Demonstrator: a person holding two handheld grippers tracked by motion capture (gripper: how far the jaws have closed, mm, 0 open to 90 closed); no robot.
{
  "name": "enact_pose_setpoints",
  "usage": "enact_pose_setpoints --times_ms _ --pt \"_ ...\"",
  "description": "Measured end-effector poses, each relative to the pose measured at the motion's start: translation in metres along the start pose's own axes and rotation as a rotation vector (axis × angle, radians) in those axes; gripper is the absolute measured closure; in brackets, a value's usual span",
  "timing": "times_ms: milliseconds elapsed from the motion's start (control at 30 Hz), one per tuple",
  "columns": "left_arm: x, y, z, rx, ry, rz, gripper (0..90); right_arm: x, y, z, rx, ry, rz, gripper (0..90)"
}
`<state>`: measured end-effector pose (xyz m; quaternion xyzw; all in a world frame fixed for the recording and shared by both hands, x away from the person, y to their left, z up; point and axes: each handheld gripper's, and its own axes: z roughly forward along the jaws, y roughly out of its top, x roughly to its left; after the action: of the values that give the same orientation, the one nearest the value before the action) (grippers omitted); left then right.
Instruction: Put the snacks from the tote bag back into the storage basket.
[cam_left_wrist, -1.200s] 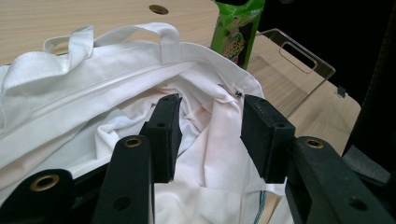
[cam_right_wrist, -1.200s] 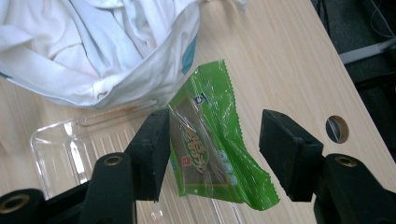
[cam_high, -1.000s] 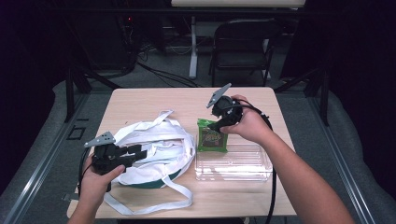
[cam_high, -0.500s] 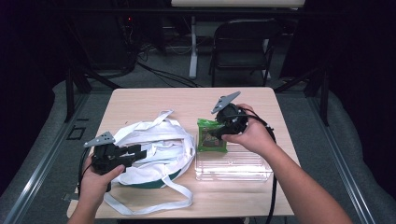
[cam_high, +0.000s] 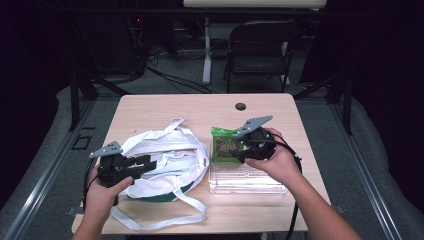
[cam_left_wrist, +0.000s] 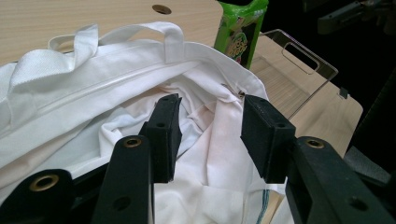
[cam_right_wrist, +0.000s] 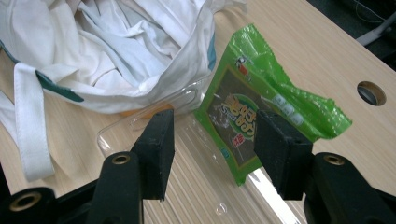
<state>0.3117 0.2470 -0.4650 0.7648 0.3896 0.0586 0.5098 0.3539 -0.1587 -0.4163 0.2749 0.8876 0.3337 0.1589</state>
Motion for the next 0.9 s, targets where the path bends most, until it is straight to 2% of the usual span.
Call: enact_pose_setpoints --times_ms 100,233,300,400,667,900 --pt "0.001 0.000 0.000 -0.004 0.002 -0.002 57.1 0.004 -0.008 -0.003 -0.012 -0.019 0.003 48.8" --pt "0.001 -0.001 0.001 0.000 0.003 -0.004 56.9 0.010 -0.024 -0.007 -0.046 -0.032 0.039 49.4" --pt "0.001 -0.001 0.001 0.001 0.004 -0.003 56.8 0.011 -0.027 -0.007 -0.050 -0.037 0.041 49.5" --pt "0.002 -0.001 0.001 -0.001 0.008 -0.005 56.2 0.019 -0.043 -0.006 -0.063 -0.052 0.058 50.2" --pt "0.003 -0.002 0.000 -0.002 0.016 -0.012 54.6 0.028 -0.068 -0.005 -0.088 -0.053 0.098 51.5" --pt "0.004 -0.002 0.000 0.000 0.019 -0.010 54.0 0.033 -0.079 -0.001 -0.102 -0.050 0.107 51.1"
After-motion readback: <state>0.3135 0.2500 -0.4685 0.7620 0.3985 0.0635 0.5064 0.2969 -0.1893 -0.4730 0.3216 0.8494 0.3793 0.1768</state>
